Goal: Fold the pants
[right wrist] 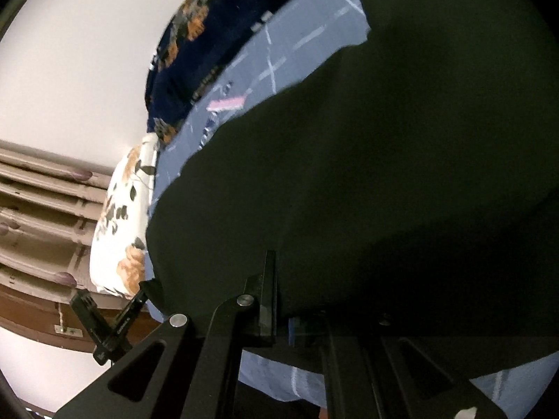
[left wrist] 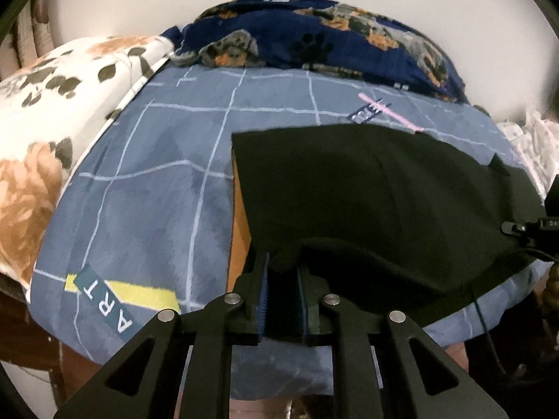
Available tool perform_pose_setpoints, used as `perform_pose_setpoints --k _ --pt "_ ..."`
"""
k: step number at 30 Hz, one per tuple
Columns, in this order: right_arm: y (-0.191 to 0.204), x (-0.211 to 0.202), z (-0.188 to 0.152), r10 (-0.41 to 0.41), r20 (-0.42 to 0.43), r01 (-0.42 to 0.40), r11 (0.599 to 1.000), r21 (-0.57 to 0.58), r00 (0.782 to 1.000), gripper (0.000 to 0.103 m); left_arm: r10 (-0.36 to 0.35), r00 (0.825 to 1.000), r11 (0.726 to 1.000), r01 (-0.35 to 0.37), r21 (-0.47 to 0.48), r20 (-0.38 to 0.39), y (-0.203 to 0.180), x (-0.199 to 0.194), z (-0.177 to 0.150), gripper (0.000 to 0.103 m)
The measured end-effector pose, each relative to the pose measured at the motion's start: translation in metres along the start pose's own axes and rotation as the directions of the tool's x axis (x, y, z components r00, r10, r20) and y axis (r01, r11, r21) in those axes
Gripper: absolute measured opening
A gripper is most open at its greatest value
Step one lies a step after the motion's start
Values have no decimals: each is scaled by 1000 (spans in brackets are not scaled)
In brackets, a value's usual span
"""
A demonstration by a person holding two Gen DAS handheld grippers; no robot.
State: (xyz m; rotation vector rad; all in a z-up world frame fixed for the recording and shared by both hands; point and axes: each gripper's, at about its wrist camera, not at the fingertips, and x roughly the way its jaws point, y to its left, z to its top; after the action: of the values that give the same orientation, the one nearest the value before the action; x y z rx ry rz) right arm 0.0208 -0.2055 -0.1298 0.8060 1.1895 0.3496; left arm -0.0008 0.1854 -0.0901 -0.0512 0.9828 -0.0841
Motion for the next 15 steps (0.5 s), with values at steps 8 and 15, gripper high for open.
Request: perform_pose_setpoints --k 8,15 --pt "3 5 -13 -18 -22 17 1000 -26 1000 6 82 996 996 -83 -43 -26 18 5 -13 19" --pt "2 4 -15 -14 -26 13 1000 -20 1000 6 233 972 961 -227 -157 18 49 -19 -19 54"
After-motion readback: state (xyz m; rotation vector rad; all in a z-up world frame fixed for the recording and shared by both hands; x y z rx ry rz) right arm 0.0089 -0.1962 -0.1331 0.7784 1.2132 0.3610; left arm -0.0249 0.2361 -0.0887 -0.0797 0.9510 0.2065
